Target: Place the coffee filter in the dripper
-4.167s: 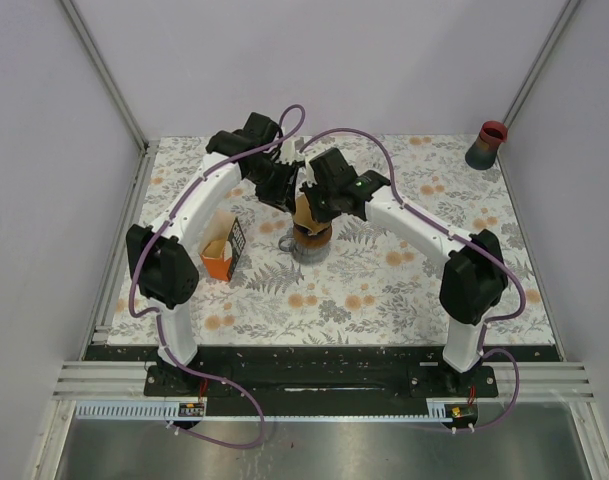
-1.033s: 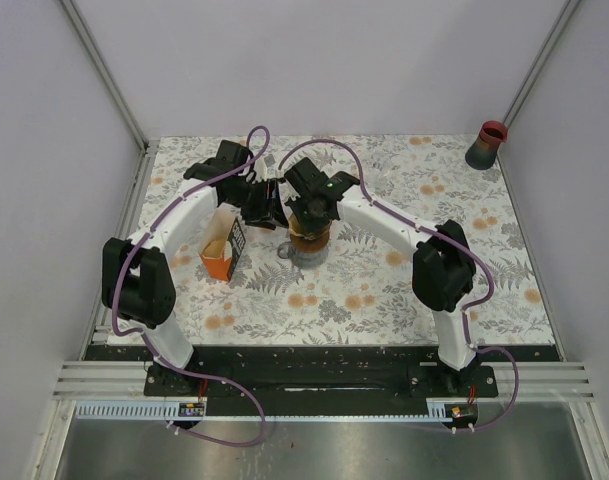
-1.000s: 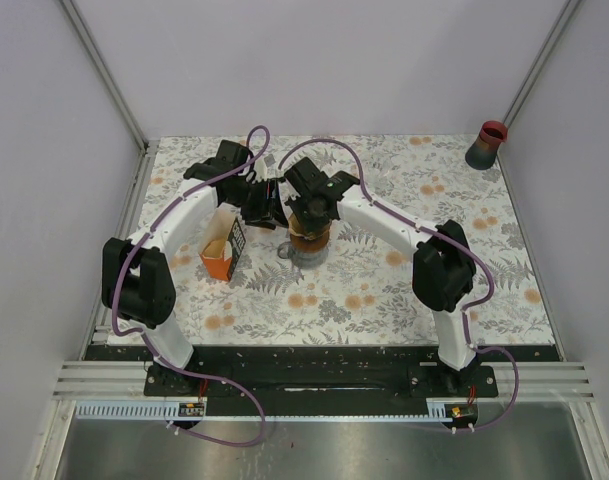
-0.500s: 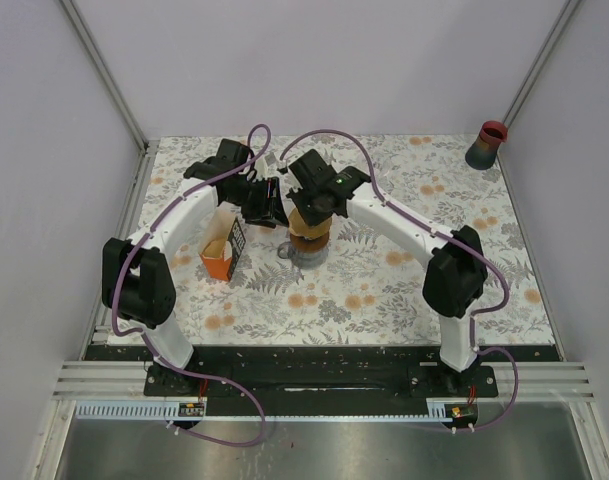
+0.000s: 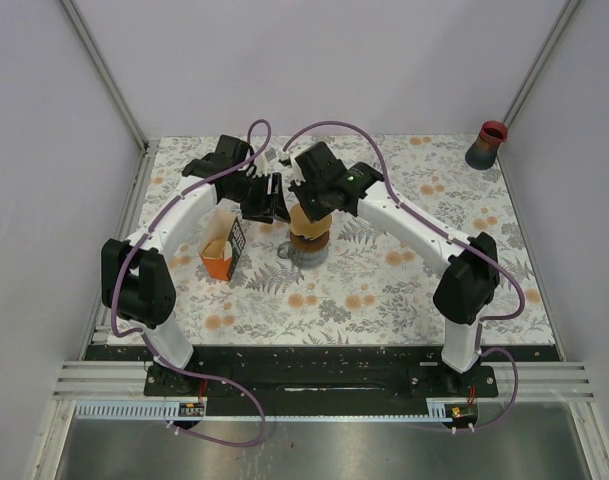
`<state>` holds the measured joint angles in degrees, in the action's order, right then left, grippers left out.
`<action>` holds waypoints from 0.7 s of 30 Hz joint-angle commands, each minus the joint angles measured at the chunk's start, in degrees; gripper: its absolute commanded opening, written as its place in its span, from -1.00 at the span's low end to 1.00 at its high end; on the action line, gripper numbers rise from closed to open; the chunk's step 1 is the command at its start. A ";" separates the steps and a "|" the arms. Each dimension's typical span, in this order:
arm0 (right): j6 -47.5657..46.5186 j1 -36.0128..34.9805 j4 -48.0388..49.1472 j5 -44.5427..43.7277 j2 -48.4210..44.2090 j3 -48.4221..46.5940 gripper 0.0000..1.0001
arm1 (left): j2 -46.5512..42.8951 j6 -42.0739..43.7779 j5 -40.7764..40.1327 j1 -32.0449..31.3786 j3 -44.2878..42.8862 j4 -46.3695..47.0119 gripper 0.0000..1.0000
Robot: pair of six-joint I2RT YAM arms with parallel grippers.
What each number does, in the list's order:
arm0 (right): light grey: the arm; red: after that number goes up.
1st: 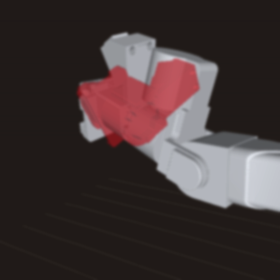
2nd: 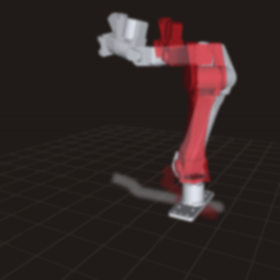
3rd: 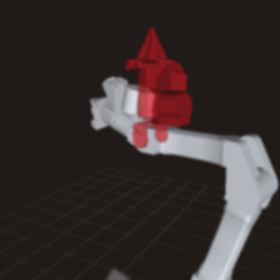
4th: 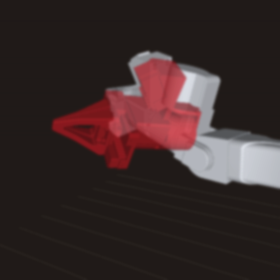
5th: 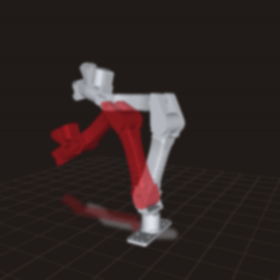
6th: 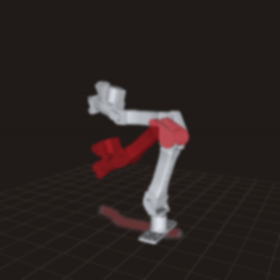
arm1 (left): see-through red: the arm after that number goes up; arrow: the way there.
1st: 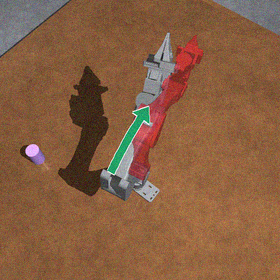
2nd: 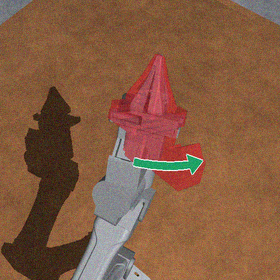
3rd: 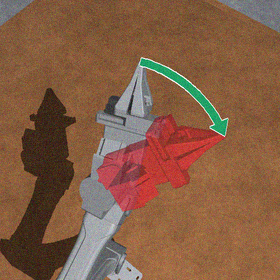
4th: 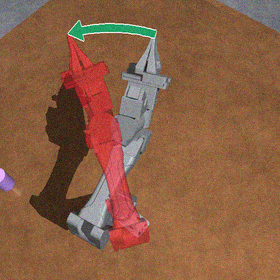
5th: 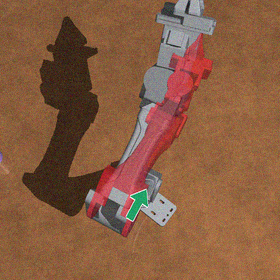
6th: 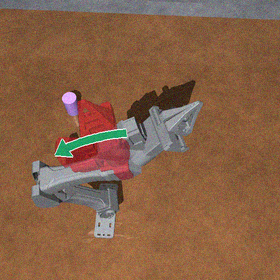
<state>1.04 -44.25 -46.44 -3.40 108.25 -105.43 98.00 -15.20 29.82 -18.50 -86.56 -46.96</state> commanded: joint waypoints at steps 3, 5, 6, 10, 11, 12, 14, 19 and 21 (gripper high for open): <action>-0.69 2.06 0.38 2.52 -7.34 -3.64 -1.00 | -2.72 1.66 -0.99 -0.22 -4.66 0.03 0.31; -2.36 3.72 0.47 2.52 -8.66 -3.82 -0.89 | -2.63 2.37 -1.70 -0.22 -5.54 -0.67 0.36; -2.36 5.04 0.56 2.52 -9.45 -3.82 -0.77 | -2.81 2.72 -2.13 -0.22 -5.98 -0.94 0.38; -1.66 11.71 1.43 1.73 -12.09 -3.91 -0.03 | -3.25 5.17 -5.21 -0.13 -8.35 -1.99 0.49; -1.48 13.73 1.44 1.64 -12.79 -3.91 0.13 | -3.51 5.70 -6.08 -0.04 -8.79 -2.34 0.53; -1.39 16.01 1.35 1.90 -13.06 -3.91 0.30 | -3.77 6.32 -7.05 0.04 -9.41 -2.43 0.60; 0.70 20.67 1.35 3.22 -13.59 -3.91 0.53 | -3.95 7.46 -9.07 0.39 -10.55 -3.05 0.73; 7.47 34.81 3.10 7.79 -13.68 -2.86 0.78 | -3.86 8.52 -11.37 2.59 -11.96 -4.54 0.79; 10.64 40.36 4.77 8.93 -12.98 -2.33 0.79 | -3.86 8.43 -10.84 3.99 -11.96 -4.98 0.79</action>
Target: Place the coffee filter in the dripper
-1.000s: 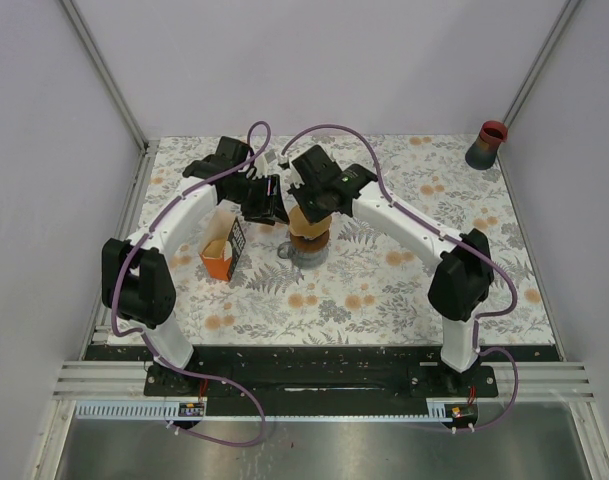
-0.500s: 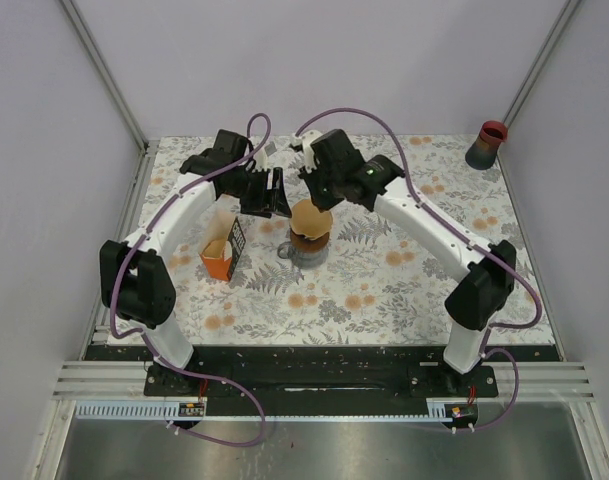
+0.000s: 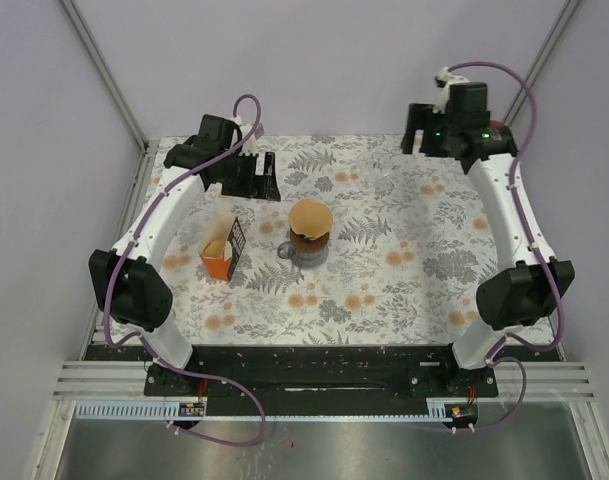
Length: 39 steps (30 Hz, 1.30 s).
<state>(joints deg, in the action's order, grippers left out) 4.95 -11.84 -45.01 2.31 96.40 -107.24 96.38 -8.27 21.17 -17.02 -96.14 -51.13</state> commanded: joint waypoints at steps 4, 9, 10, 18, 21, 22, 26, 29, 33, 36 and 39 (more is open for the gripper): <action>15.24 21.65 10.79 14.72 1.06 1.59 0.78 | -2.68 1.42 -1.83 4.18 -2.04 -1.07 0.79; 21.14 28.09 14.52 10.37 8.09 -1.47 0.68 | -2.95 1.77 -1.83 4.80 -1.42 -0.98 0.79; 22.28 28.79 14.69 8.87 10.10 -2.70 0.68 | -2.95 1.86 -1.92 4.80 -1.25 -0.98 0.79; 34.41 33.37 15.04 3.32 26.97 -15.00 0.56 | -3.13 3.44 -2.89 5.94 -1.51 -0.90 0.79; 37.58 33.54 12.86 0.61 33.04 -21.84 0.54 | -2.95 4.05 -3.41 6.38 -1.77 -1.07 0.79; 38.81 33.54 11.80 -0.28 34.89 -24.48 0.53 | -2.78 4.23 -3.59 6.55 -1.77 -1.07 0.79; 43.81 33.54 9.33 -2.04 41.84 -34.42 0.50 | -2.25 4.49 -3.50 7.61 -2.04 -1.07 0.79; 47.59 33.54 9.85 -4.07 45.18 -37.60 0.45 | -1.98 4.41 -3.42 8.49 -2.04 -0.99 0.79; 52.61 33.54 11.09 -2.48 48.61 -39.45 0.37 | -1.63 4.32 -3.41 9.46 -2.39 -0.99 0.79; 54.63 33.54 11.09 -3.70 49.67 -38.92 0.36 | -1.46 4.14 -3.33 9.90 -2.48 -1.07 0.79; 54.81 33.54 13.10 -5.82 49.85 -38.05 0.35 | -1.54 4.23 -3.32 10.07 -2.39 -1.07 0.79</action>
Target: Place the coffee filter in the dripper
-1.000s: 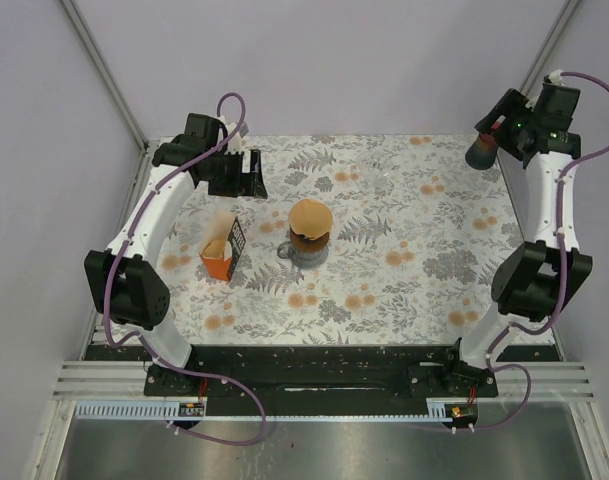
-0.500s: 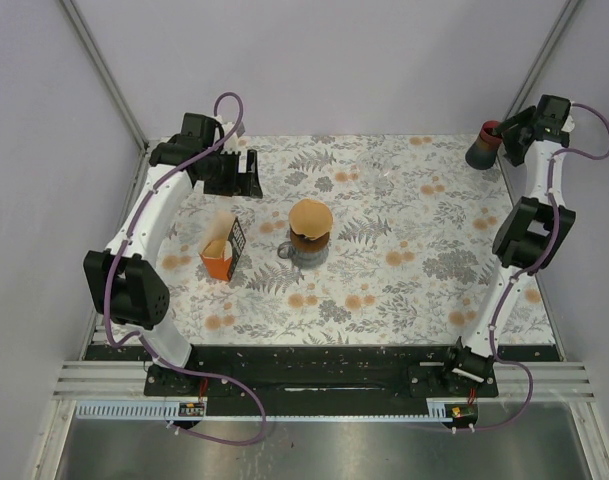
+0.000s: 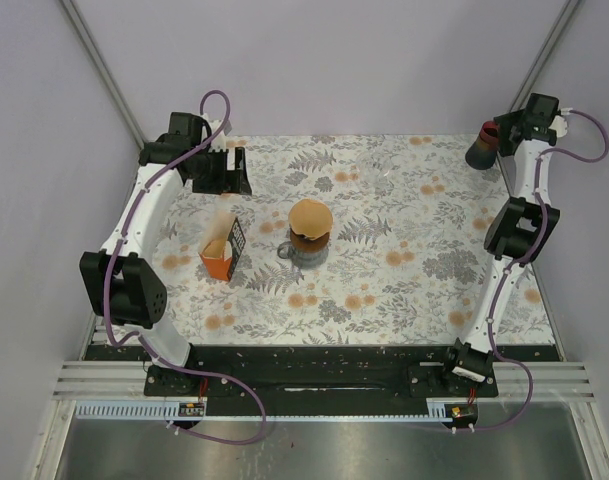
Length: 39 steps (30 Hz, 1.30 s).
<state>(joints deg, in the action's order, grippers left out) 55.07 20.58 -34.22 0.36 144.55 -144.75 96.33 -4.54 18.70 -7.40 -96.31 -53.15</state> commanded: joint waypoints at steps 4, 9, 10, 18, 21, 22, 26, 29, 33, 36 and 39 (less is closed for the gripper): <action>5.22 1.13 4.60 -5.10 3.01 -0.09 0.33 | -1.24 0.23 -0.59 0.54 -2.21 0.94 0.78; 5.31 1.13 4.42 -5.90 5.30 -0.53 0.27 | -1.06 0.05 -0.51 0.54 -2.65 0.94 0.78; 5.40 1.13 4.25 -5.72 5.65 -0.54 0.25 | -1.06 0.05 -0.68 0.54 -2.65 1.03 0.78; 3.91 1.13 4.16 -4.32 6.97 -0.71 -0.09 | -1.06 -0.30 -0.86 0.54 -2.74 0.94 0.78; 2.68 1.13 4.25 -3.70 6.62 -0.36 -0.43 | -1.32 -0.21 -0.77 0.54 -2.74 0.94 0.78; 2.33 1.04 4.25 -3.44 6.27 0.25 -0.53 | -1.24 -0.21 -0.86 0.54 -2.74 0.94 0.78; 1.36 1.04 6.09 -2.56 3.55 5.69 -0.80 | -1.33 -0.12 -0.86 0.54 -2.83 1.03 0.78; 0.05 1.13 6.88 -1.86 2.14 8.16 -1.00 | -1.32 -0.12 -0.68 0.54 -2.57 0.94 0.78; -3.73 0.96 7.32 -0.62 -1.80 10.88 -1.00 | -1.41 -0.03 -0.51 0.54 -2.65 0.94 0.78; -8.56 0.43 10.39 -1.41 -7.86 15.88 -1.00 | -1.15 0.05 -0.33 0.63 -3.00 0.85 0.78; -13.66 -0.19 13.38 -1.16 -14.97 22.47 -1.00 | -0.62 0.14 0.02 0.63 -3.97 0.15 0.78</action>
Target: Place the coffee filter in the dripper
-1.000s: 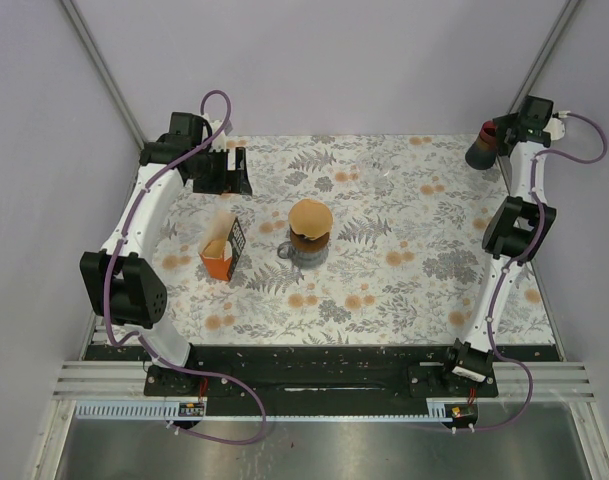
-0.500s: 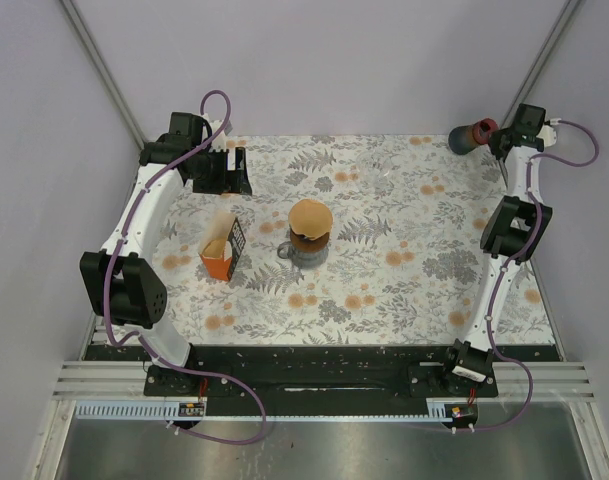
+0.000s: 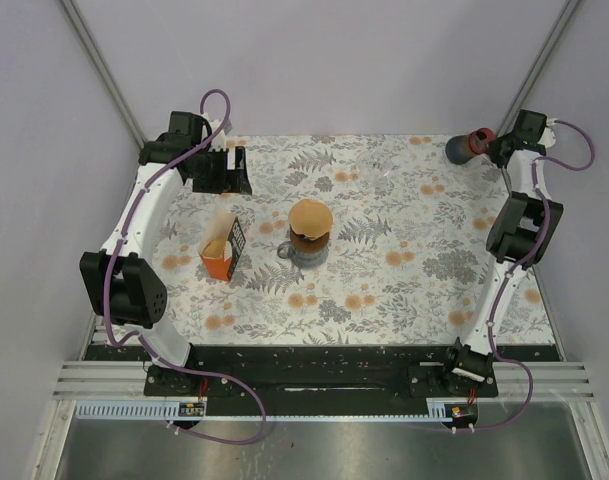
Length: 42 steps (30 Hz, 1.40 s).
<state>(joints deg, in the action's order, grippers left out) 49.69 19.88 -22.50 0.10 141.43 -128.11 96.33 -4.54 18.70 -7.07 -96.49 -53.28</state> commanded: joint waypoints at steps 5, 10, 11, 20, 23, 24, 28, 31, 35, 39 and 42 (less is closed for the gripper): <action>-16.19 0.25 -0.16 4.03 -19.59 12.35 -1.00 | -0.53 0.23 0.46 0.22 -4.06 0.19 0.78; -25.24 -2.82 -7.28 3.42 -26.98 17.45 -1.00 | -0.80 1.19 -0.15 0.39 -4.67 0.02 0.78; -26.74 -3.87 -8.60 2.98 -28.21 18.77 -1.00 | -0.71 1.28 -0.15 0.30 -4.85 -0.07 0.78; -33.52 -15.03 -17.22 4.03 -40.51 29.23 -1.00 | -1.23 1.63 0.37 0.30 -3.89 -0.51 0.78; -35.27 -19.51 -18.19 2.64 -44.21 34.06 -1.00 | -1.50 1.72 0.46 0.30 -3.80 -0.51 0.78; -36.41 -23.27 -18.54 1.76 -45.18 35.46 -1.00 | -1.59 1.72 0.64 0.30 -3.53 -0.51 0.78; -40.37 -29.62 -21.26 1.14 -46.41 38.11 -1.00 | -2.20 1.63 0.90 0.30 -2.92 -0.43 0.78; -40.90 -31.30 -21.80 1.30 -46.85 39.78 -1.00 | -3.08 1.72 1.08 0.30 -2.39 -0.42 0.78; -42.31 -34.37 -19.34 2.71 -47.82 43.64 -1.00 | -4.05 1.81 1.43 0.30 -1.34 0.01 0.78; -44.67 -38.33 -17.49 1.57 -47.65 46.02 -1.00 | -4.75 1.90 1.43 0.30 -0.81 0.28 0.78; -47.84 -40.70 -17.05 1.39 -47.03 47.16 -1.00 | -5.10 1.90 1.52 0.30 -0.54 0.28 0.78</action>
<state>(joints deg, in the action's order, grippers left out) 6.52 -17.23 -42.96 1.83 97.03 -81.58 94.48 -3.36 19.25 -7.05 -97.30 -54.43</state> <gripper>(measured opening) 0.029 0.890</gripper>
